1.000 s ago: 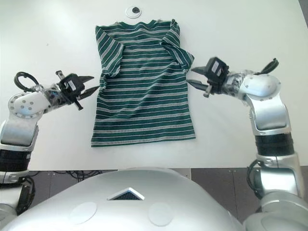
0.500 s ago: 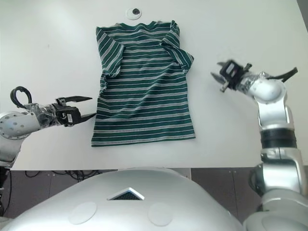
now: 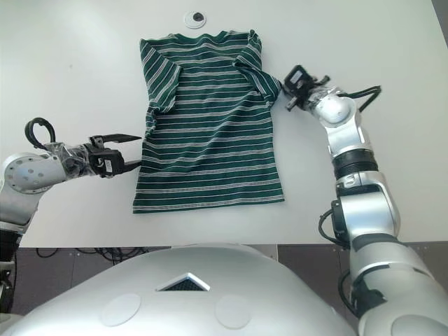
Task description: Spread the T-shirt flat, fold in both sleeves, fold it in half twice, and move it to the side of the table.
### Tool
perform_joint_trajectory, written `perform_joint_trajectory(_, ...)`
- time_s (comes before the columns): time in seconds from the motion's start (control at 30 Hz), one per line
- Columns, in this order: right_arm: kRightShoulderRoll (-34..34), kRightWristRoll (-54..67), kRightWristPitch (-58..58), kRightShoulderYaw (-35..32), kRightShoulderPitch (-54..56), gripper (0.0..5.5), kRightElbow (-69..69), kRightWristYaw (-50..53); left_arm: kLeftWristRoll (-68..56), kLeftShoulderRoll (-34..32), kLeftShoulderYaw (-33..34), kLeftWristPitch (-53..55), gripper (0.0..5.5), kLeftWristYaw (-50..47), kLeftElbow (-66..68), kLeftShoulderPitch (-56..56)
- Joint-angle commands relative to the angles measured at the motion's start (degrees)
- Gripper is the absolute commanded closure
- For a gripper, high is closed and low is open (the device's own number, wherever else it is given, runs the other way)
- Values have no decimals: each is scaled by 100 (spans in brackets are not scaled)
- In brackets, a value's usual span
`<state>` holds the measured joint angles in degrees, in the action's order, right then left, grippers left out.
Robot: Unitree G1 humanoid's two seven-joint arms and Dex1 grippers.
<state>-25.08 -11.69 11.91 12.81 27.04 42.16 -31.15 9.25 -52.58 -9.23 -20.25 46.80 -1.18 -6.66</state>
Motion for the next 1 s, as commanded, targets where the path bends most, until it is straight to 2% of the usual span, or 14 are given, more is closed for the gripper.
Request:
perform_joint_trajectory(0.03,116,873,-70,-298,-550,377,-1134,-679,146,109,-108,91,282,-14,199,-23)
perform_joint_trajectory(0.17,51,1264,-391,-352,-805,377,-2340,-929,122,290,-145,224,282,-154,82,-335)
perform_joint_trajectory(0.3,-321,748,-137,15,-1311,377,-2945,-1038,289,124,-104,-122,282,-273,188,-549)
perform_joint_trajectory(0.5,-1949,296,1580,-178,-2195,377,-3705,-1611,999,-490,455,-2047,282,-1138,512,-940)
perform_joint_trajectory(0.67,-3054,43,3465,-230,-3162,377,-3386,-1726,1630,-1246,858,-3490,282,-1581,844,-1587)
perform_joint_trajectory(0.77,-3151,-242,4128,-121,-3495,377,-3145,-1548,2068,-1269,820,-3875,282,-1838,995,-1666)
perform_joint_trajectory(1.0,-2865,-1191,4760,33,-3533,377,-3324,-903,2449,-1086,569,-3764,282,-1941,516,-1691)
